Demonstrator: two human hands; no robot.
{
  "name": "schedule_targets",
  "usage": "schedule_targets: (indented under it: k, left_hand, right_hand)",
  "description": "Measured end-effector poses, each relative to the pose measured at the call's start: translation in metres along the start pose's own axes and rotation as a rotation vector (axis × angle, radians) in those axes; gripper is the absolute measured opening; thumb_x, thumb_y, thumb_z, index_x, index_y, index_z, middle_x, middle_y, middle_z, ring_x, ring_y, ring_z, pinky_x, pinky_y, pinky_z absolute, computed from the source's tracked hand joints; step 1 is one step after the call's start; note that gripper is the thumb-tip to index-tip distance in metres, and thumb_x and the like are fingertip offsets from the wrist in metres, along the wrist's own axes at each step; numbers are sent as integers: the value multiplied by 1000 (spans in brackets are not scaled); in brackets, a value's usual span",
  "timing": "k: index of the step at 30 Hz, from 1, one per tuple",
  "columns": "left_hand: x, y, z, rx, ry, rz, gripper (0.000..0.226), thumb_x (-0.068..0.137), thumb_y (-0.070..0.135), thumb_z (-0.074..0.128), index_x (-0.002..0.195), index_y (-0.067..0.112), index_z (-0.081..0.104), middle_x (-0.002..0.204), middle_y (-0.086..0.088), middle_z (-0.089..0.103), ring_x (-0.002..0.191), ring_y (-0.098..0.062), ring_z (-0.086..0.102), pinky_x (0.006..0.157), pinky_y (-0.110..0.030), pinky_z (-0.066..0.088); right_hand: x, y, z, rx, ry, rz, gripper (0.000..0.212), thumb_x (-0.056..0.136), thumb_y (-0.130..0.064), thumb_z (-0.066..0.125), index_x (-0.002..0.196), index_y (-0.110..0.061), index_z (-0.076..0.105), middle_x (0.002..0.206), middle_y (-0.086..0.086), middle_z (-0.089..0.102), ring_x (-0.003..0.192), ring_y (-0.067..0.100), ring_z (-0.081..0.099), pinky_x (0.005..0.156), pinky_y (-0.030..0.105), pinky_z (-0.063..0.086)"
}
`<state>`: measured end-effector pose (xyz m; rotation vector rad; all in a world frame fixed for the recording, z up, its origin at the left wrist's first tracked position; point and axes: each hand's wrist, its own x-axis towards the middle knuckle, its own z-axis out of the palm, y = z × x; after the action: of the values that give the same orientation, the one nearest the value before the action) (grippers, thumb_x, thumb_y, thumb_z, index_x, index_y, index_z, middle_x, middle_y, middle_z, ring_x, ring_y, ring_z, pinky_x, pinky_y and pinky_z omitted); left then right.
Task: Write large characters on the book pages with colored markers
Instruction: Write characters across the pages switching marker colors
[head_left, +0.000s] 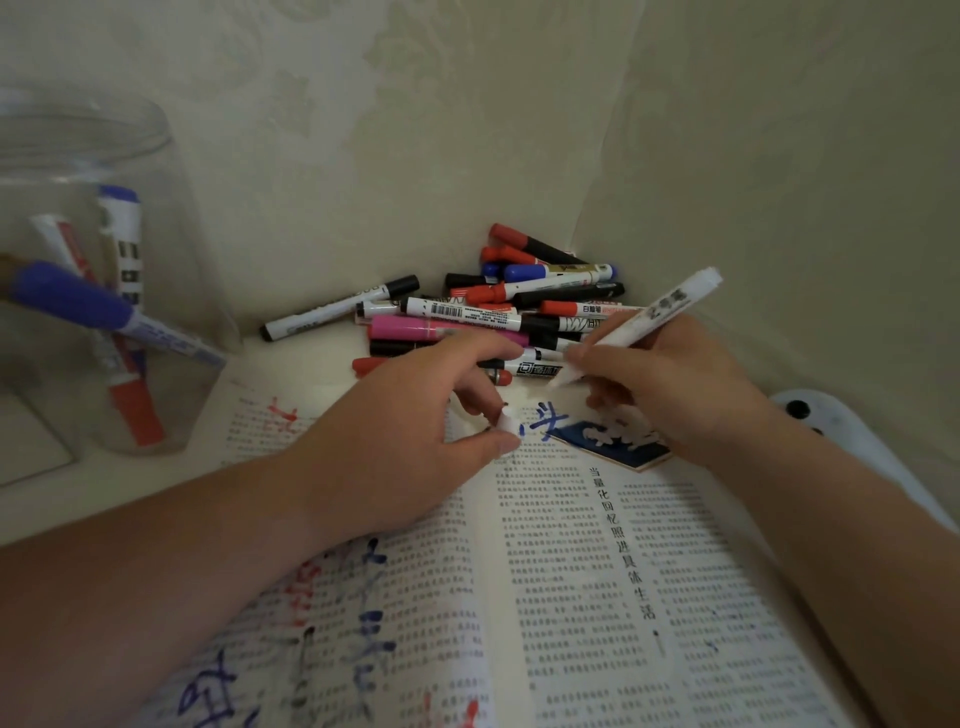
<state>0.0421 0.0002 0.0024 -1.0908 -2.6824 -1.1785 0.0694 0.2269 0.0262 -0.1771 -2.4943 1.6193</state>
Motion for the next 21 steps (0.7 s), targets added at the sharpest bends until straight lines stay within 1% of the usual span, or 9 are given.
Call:
schedule_targets:
  k: [3,5,6,8,10,12,16,19,21]
  left_hand:
    - [0,2,0,-13,-65,-10,67,81,46,78,133,57,36,102,37,63,103,17,53,83,-5,40]
    - [0,4,0,-33,-97,-12,72,80,45,79,135,56,34,101,37,64,102,11,57,91,-18,47]
    - [0,5,0,-40,-107,-9,73,80,44,80,135,56,34,100,37,65,102,10,59,93,-25,49]
    - [0,7,0,-47,-116,1,72,79,42,81,128,62,32,98,37,66,102,8,60,94,-30,49]
    - [0,8,-1,-45,-115,1,73,79,42,81,122,67,28,99,38,65,101,8,60,92,-27,49]
    - [0,7,0,-39,-115,-2,74,79,42,81,126,65,28,100,39,64,104,13,57,91,-22,47]
    - [-1,7,0,-39,-126,-6,77,79,42,81,137,55,32,101,38,64,102,13,58,93,-22,48]
    - [-1,8,0,-44,-118,-1,76,79,42,81,135,58,32,100,37,65,100,11,60,93,-24,50]
    - [-1,8,0,-60,-122,-8,75,80,40,81,136,56,33,99,36,66,101,12,59,93,-24,49]
  right_hand:
    - [-6,-8,1,283,-112,-75,28,91,-26,71,68,-11,68,74,20,49,57,21,39,57,34,45]
    - [-12,-13,6,265,-191,-133,21,87,-24,69,69,-12,68,71,19,51,56,20,41,54,33,44]
    - [-14,-13,9,238,-215,-155,17,84,-23,68,69,-16,69,67,15,54,56,21,43,54,35,43]
    - [-17,-13,13,191,-247,-185,12,83,-23,69,71,-22,67,62,7,55,56,29,42,55,45,40]
    - [-18,-12,16,167,-256,-201,13,81,-29,74,74,-22,66,62,9,54,58,33,40,57,50,38]
    - [-19,-11,16,127,-252,-217,18,77,-38,75,76,-23,66,65,11,55,59,31,42,58,47,40]
    - [-19,-11,16,-7,-247,-247,16,81,-33,71,76,-20,64,65,-1,60,57,10,52,58,26,44]
    - [-20,-10,16,-70,-269,-277,13,83,-33,70,80,-21,66,69,-9,64,64,6,58,67,28,46]
    - [-22,-12,16,-11,-258,-327,8,85,-27,70,86,-19,67,75,-11,68,72,4,64,72,27,49]
